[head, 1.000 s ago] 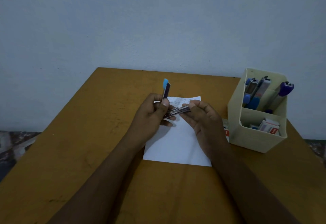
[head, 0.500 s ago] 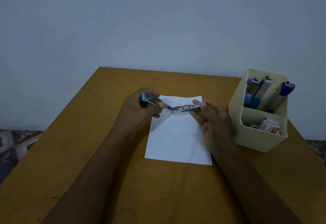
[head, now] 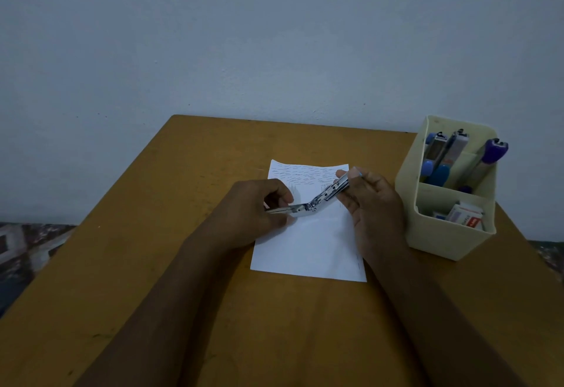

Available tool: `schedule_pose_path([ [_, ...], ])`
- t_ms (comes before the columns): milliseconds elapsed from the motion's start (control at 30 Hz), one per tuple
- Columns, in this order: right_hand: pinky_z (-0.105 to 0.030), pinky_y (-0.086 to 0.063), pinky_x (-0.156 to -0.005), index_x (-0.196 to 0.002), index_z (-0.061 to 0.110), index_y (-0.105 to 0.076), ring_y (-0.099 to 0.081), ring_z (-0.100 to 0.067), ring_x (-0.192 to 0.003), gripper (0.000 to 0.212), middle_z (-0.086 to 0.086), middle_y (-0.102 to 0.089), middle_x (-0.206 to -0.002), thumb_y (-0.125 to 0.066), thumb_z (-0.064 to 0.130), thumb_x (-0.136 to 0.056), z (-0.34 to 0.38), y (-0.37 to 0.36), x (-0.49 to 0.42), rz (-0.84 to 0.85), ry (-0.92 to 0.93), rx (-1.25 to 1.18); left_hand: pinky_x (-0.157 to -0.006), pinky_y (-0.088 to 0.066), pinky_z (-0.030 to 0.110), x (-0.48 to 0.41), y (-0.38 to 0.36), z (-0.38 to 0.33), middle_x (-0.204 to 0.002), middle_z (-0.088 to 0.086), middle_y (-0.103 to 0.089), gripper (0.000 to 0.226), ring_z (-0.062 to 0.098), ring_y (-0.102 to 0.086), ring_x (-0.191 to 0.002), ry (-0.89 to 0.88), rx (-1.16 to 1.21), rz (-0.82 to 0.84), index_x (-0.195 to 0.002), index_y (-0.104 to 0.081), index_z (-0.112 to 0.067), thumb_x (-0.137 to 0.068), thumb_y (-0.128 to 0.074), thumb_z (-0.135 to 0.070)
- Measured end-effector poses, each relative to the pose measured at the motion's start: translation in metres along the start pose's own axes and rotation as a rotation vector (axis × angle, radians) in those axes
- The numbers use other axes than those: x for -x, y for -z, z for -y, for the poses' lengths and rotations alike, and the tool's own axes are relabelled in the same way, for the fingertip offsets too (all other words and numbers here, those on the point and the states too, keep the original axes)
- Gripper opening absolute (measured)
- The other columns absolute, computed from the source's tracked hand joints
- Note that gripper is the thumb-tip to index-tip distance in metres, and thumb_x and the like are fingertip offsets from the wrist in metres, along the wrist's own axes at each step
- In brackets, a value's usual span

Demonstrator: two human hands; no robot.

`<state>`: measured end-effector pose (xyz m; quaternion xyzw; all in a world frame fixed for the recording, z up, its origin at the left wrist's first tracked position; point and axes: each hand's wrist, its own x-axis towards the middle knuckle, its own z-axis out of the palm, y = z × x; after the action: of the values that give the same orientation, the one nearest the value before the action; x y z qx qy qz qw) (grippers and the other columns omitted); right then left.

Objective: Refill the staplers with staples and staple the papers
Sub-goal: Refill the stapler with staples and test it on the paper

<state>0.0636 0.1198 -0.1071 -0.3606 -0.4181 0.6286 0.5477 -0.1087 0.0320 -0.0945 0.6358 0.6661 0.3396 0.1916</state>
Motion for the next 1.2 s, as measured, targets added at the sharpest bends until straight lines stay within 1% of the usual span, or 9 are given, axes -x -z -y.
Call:
schedule_pose_path([
  [133,-0.024,-0.054,-0.075,-0.109,0.006,-0.058,-0.065,-0.013,-0.089,0.018,-0.004,-0.069,-0.094,-0.056,0.012,-0.091,-0.002,0.0,0.0,0.033,0.001,0.0,-0.061,-0.039,0.005,0.001,-0.003,0.004,-0.081,-0.012,-0.065,0.018,-0.009,-0.055,-0.074,-0.04,-0.055,0.004,-0.089,-0.069,-0.018,-0.075,-0.077,-0.011],
  [233,-0.025,-0.053,-0.077,-0.109,0.005,-0.058,-0.065,-0.013,-0.09,0.019,-0.005,-0.069,-0.096,-0.055,0.013,-0.092,-0.001,0.0,0.0,0.052,0.002,0.006,-0.061,-0.041,0.009,0.0,-0.006,0.004,-0.087,-0.01,-0.066,0.02,0.0,-0.058,-0.075,-0.086,-0.093,-0.002,-0.095,-0.067,-0.021,-0.078,-0.077,-0.02],
  [333,-0.025,-0.053,-0.076,-0.101,0.007,-0.061,-0.065,-0.014,-0.088,0.013,-0.006,-0.068,-0.096,-0.053,0.014,-0.093,-0.003,0.0,0.002,0.091,-0.004,0.031,-0.067,-0.046,0.019,-0.002,-0.015,-0.001,-0.098,-0.012,-0.064,0.035,0.004,-0.058,-0.081,-0.131,-0.147,-0.052,-0.116,-0.061,-0.028,-0.084,-0.07,-0.037],
  [400,-0.027,-0.054,-0.078,-0.097,0.01,-0.062,-0.065,-0.017,-0.088,0.012,-0.008,-0.069,-0.096,-0.053,0.016,-0.093,-0.005,-0.001,0.003,0.127,-0.019,0.05,-0.067,-0.046,0.02,-0.002,-0.023,-0.006,-0.102,-0.012,-0.063,0.039,0.004,-0.058,-0.08,-0.217,-0.176,-0.115,-0.126,-0.056,-0.03,-0.088,-0.064,-0.038],
  [533,-0.034,-0.053,-0.083,-0.104,0.008,-0.062,-0.065,-0.021,-0.09,0.017,-0.012,-0.068,-0.099,-0.055,0.018,-0.092,-0.009,0.001,0.003,0.202,-0.043,0.079,-0.065,-0.047,0.026,-0.002,-0.033,-0.011,-0.098,-0.008,-0.064,0.041,0.004,-0.054,-0.078,-0.325,-0.227,-0.173,-0.132,-0.053,-0.03,-0.091,-0.055,-0.033],
  [867,-0.027,-0.055,-0.077,-0.103,0.009,-0.06,-0.067,-0.017,-0.087,0.014,-0.012,-0.068,-0.101,-0.052,0.014,-0.093,-0.012,0.002,-0.001,0.21,-0.051,0.038,-0.057,-0.047,0.031,-0.006,-0.042,-0.01,-0.087,-0.002,-0.064,0.033,0.015,-0.056,-0.077,-0.388,-0.338,-0.235,-0.115,-0.064,-0.02,-0.09,-0.047,-0.033],
  [1033,-0.022,-0.054,-0.071,-0.104,0.007,-0.06,-0.066,-0.016,-0.084,0.015,-0.01,-0.069,-0.096,-0.051,0.013,-0.093,-0.015,0.003,-0.002,0.188,-0.04,0.059,-0.056,-0.043,0.03,-0.008,-0.042,-0.015,-0.081,-0.005,-0.06,0.014,0.012,-0.052,-0.074,-0.404,-0.333,-0.269,-0.096,-0.062,-0.021,-0.09,-0.055,-0.031],
  [1133,-0.026,-0.055,-0.075,-0.102,0.008,-0.06,-0.065,-0.019,-0.086,0.014,-0.01,-0.069,-0.096,-0.051,0.012,-0.094,-0.015,0.003,-0.002,0.184,-0.03,0.077,-0.057,-0.036,0.024,-0.007,-0.04,-0.018,-0.077,-0.002,-0.058,0.008,0.011,-0.048,-0.071,-0.422,-0.295,-0.299,-0.084,-0.06,-0.016,-0.087,-0.061,-0.024],
  [1200,-0.029,-0.054,-0.079,-0.102,0.009,-0.06,-0.064,-0.02,-0.087,0.013,-0.01,-0.068,-0.097,-0.05,0.013,-0.094,-0.015,0.003,-0.002,0.189,-0.024,0.079,-0.054,-0.038,0.026,-0.005,-0.038,-0.02,-0.073,0.0,-0.056,0.011,0.012,-0.047,-0.067,-0.438,-0.247,-0.317,-0.078,-0.059,-0.013,-0.085,-0.063,-0.019],
])
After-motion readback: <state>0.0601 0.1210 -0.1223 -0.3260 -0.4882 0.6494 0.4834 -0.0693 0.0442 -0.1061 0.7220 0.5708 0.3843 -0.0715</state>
